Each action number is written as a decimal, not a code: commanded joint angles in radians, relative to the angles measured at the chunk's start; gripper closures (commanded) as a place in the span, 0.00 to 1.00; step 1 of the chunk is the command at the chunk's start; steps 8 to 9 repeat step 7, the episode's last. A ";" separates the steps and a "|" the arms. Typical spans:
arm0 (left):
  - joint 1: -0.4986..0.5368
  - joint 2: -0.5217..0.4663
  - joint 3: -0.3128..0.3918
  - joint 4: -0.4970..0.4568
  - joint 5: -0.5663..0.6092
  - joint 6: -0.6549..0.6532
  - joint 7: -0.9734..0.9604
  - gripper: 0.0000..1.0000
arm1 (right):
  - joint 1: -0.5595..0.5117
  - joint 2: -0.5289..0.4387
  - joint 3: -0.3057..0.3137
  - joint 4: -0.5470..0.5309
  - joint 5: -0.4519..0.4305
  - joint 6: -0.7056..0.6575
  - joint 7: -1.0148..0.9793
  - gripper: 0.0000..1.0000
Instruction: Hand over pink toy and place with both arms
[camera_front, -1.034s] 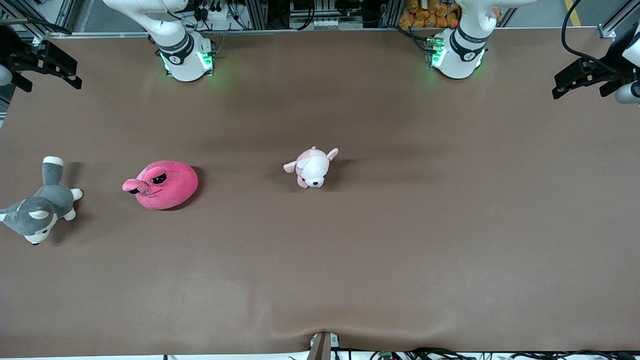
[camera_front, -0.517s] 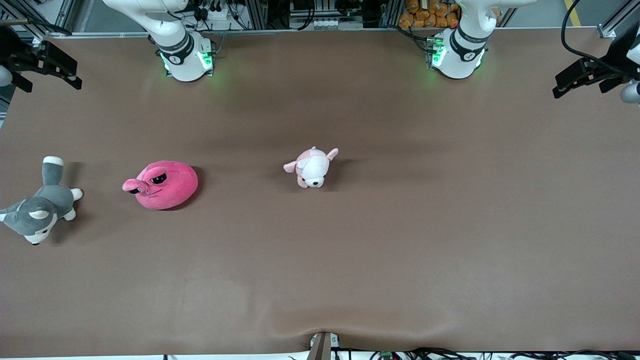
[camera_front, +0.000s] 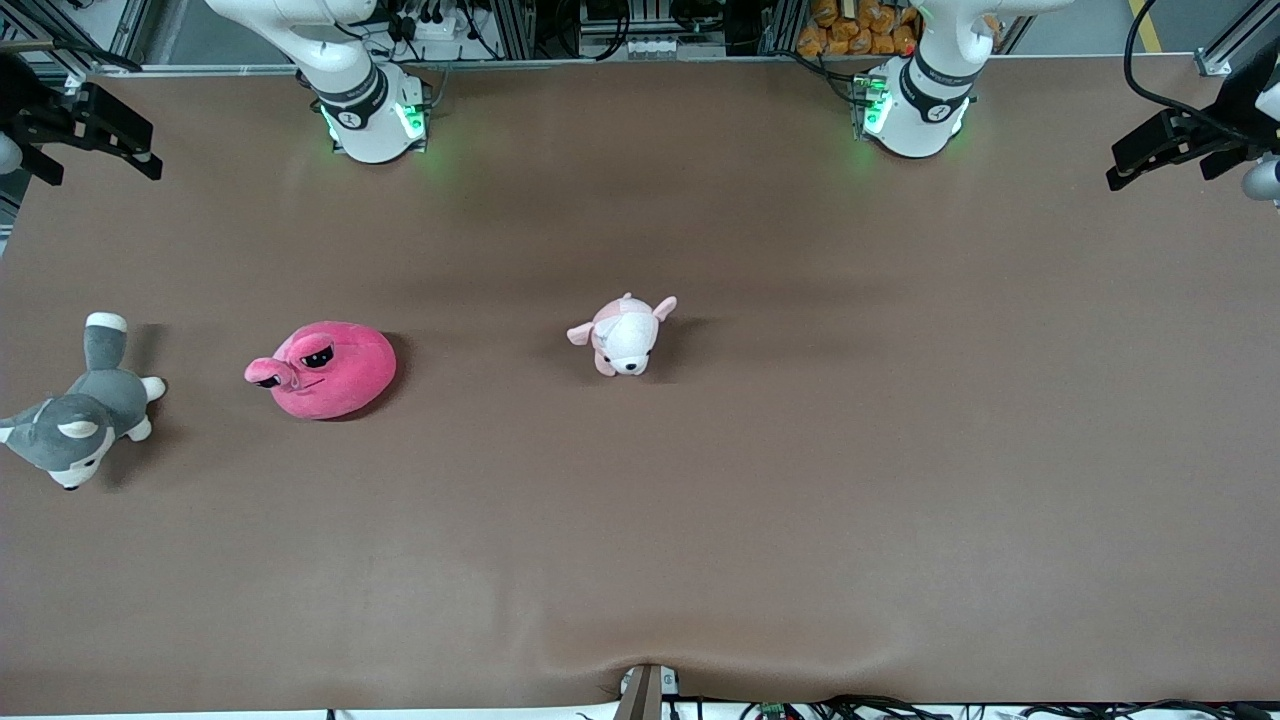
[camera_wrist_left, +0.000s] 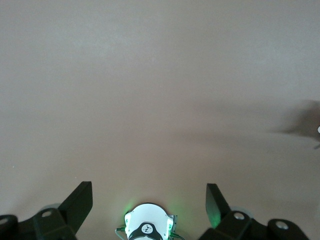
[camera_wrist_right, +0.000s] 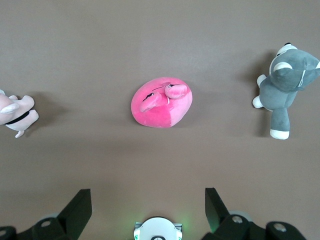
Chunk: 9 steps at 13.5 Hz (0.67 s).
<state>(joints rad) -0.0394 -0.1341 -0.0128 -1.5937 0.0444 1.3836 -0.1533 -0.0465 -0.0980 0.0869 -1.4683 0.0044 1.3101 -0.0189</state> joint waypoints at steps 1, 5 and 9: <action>0.003 0.014 -0.007 0.032 -0.001 -0.024 -0.008 0.00 | -0.023 0.014 0.010 0.023 -0.001 -0.009 -0.013 0.00; 0.006 0.014 -0.009 0.034 0.002 -0.024 0.000 0.00 | -0.029 0.014 0.008 0.022 0.000 -0.009 -0.010 0.00; 0.003 0.014 -0.009 0.034 0.008 -0.024 -0.002 0.00 | -0.030 0.014 0.008 0.020 0.000 -0.009 -0.010 0.00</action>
